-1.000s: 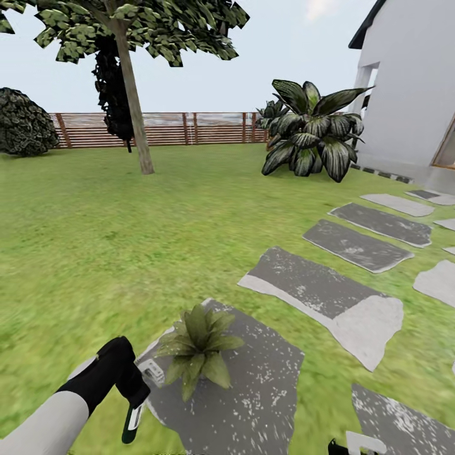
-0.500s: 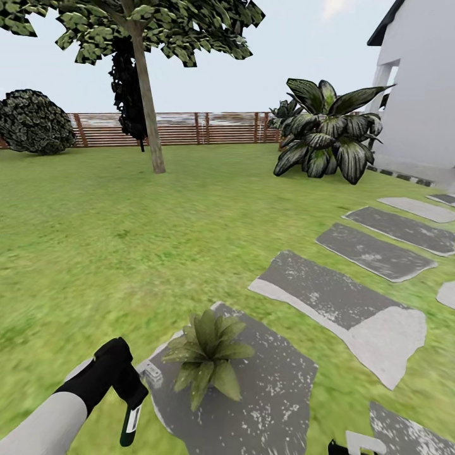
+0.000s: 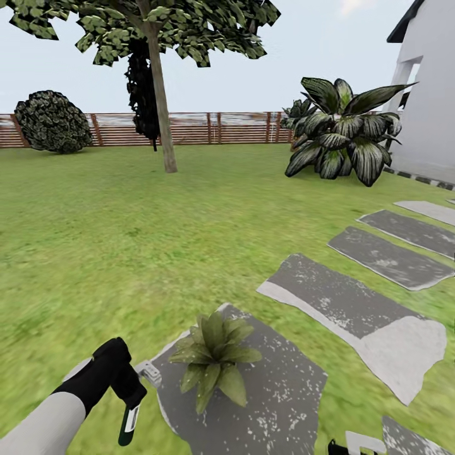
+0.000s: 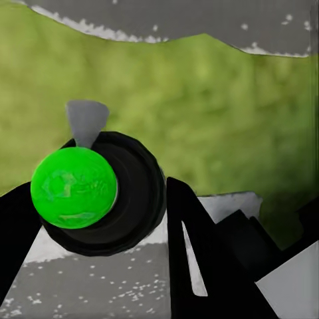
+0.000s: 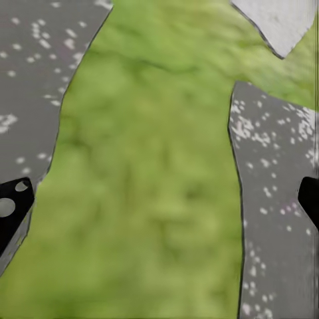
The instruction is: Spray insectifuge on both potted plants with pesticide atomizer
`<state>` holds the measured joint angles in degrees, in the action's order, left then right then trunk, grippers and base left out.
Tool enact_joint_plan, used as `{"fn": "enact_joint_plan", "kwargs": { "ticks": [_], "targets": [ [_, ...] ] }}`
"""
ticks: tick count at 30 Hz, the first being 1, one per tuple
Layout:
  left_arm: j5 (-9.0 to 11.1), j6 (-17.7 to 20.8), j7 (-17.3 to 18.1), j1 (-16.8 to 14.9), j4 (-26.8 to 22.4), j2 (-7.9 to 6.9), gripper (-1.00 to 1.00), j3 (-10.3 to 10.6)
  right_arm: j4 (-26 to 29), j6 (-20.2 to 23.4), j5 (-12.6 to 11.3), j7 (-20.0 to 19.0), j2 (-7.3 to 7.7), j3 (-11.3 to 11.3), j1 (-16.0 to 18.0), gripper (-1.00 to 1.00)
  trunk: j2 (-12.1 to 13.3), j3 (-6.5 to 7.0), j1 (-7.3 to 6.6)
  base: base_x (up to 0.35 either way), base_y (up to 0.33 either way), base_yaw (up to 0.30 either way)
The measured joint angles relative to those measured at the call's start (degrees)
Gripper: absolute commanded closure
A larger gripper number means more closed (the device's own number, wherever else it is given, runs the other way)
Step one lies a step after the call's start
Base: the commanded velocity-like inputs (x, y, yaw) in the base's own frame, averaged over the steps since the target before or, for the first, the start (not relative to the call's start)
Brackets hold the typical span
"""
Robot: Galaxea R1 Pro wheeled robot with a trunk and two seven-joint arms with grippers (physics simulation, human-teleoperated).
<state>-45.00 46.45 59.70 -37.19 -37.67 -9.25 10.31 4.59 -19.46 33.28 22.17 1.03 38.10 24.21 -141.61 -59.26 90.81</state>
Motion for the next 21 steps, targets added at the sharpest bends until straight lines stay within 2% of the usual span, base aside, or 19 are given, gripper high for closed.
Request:
{"fn": "enact_joint_plan", "kwargs": {
  "ticks": [7,14,19,21],
  "targets": [
    [0.0,0.0,0.0,-0.1,-0.6,0.05,1.00,0.0,0.0,0.0,0.0,0.0,-0.01,0.0,0.0,-1.00,0.0,0.00,0.01,-0.049,-0.269,0.001],
    [0.0,0.0,0.1,-0.8,-0.7,0.06,1.00,0.1,-0.1,0.0,0.1,0.0,-0.01,0.0,0.0,-1.00,0.0,0.00,0.03,-0.199,-0.228,0.006],
    [0.0,0.2,0.3,-2.0,-0.8,0.71,1.00,0.1,0.0,0.0,0.1,0.0,-0.03,0.0,0.0,-1.00,0.0,0.00,0.00,-0.037,-0.256,0.215],
    [0.0,1.8,0.3,-2.2,-0.8,0.74,1.00,0.1,0.0,0.0,0.1,0.0,-0.06,0.0,0.0,-1.00,0.0,0.00,-0.01,0.156,-0.249,0.275]
  ]
}}
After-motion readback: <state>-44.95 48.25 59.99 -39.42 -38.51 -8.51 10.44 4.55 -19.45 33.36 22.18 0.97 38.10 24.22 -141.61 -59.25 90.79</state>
